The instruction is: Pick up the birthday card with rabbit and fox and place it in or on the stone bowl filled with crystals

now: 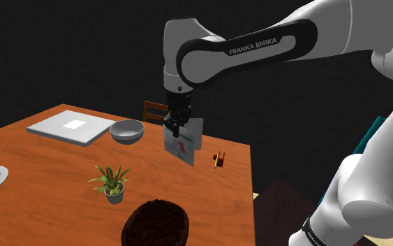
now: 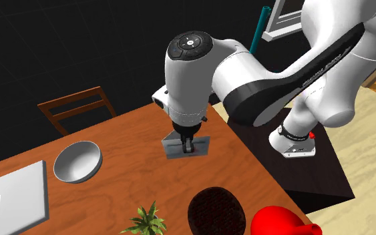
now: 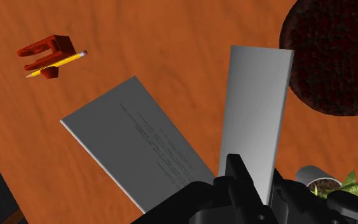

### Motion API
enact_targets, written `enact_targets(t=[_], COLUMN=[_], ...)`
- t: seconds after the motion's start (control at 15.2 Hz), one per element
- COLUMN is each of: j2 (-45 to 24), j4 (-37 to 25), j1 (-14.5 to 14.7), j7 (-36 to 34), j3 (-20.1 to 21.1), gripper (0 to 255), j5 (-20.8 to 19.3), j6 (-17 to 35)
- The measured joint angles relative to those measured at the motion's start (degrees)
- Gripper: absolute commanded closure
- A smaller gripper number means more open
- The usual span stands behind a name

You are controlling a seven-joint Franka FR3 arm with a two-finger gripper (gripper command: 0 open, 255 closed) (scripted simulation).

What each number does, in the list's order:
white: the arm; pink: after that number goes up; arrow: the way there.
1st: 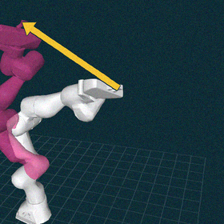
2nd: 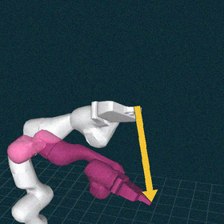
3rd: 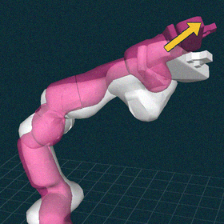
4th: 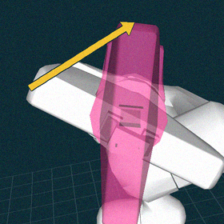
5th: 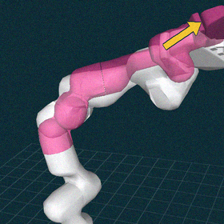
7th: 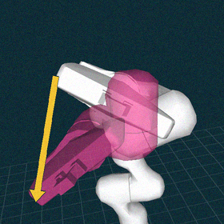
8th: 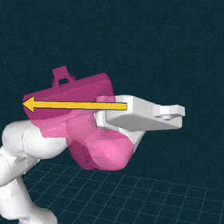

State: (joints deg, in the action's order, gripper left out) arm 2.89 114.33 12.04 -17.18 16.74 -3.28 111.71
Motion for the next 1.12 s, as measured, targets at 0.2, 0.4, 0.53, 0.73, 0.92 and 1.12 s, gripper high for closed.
enact_targets(t=[0.2, 0.4, 0.53, 0.73, 0.92, 1.12], j2=[0.9, 1.9, 2.2, 2.3, 1.5, 0.4], j4=[0.4, 0.5, 0.4, -0.4, -2.4, -3.8], j1=[1.8, 3.6, 4.9, 6.8, 8.7, 10.5], j7=[-3.5, -7.1, -9.8, -13.8, -18.2, -22.3], j3=[1.9, 4.0, 5.5, 7.8, 10.2, 12.4], gripper=[255, 255, 255, 255, 255, 255], j5=[0.4, 0.9, 1.2, 1.5, 1.4, 1.1], j6=[-0.6, -1.7, -2.2, -3.4, -4.7, -5.4])
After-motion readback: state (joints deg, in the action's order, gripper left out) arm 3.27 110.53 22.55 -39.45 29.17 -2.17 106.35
